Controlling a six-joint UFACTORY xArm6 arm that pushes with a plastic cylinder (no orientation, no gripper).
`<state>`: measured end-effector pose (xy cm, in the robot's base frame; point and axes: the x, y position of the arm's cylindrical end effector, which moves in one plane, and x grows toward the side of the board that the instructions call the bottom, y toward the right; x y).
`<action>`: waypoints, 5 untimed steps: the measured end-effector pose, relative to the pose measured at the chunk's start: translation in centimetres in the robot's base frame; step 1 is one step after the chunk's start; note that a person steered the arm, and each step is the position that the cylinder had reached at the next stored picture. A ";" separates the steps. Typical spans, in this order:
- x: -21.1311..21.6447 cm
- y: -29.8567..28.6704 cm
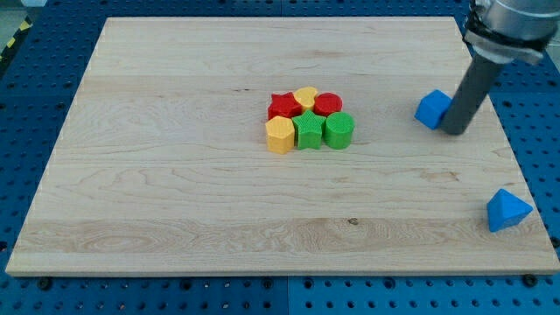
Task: Move the blue cube top right to the red circle
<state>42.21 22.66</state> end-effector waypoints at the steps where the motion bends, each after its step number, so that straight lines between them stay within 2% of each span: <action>1: -3.2 0.1; 3: -1.3 5.2; 4: -4.1 4.2; 5: -5.6 -0.5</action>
<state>36.61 22.13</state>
